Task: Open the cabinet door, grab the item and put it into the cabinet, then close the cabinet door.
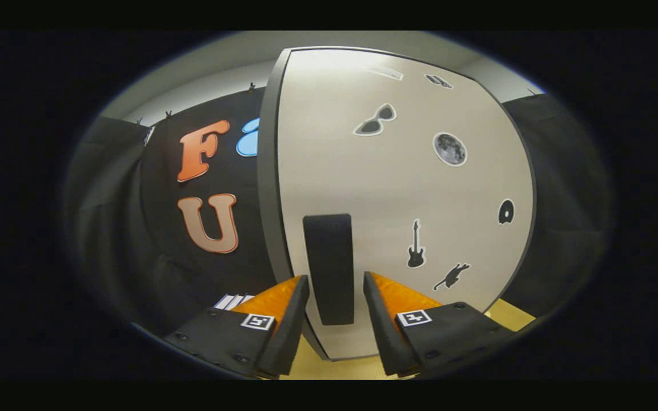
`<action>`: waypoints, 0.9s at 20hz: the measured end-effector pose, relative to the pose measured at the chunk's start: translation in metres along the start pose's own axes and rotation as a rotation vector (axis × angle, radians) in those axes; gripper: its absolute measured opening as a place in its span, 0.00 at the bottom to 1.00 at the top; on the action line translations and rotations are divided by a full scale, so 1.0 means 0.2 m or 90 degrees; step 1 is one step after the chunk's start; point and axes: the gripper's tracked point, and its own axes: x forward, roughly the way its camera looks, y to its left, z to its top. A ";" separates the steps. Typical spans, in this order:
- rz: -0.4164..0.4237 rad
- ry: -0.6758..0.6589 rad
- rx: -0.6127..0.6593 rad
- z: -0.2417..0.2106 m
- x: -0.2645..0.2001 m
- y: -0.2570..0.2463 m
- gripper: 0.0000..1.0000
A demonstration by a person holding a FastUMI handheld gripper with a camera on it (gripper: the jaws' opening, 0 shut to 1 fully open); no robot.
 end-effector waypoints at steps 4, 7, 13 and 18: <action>-0.013 0.008 -0.025 -0.01 -0.01 0.00 0.41; -0.017 0.006 -0.008 -0.01 -0.04 0.00 0.35; -0.012 0.006 -0.021 -0.02 -0.11 -0.04 0.23; -0.017 0.005 -0.007 -0.02 -0.20 -0.10 0.23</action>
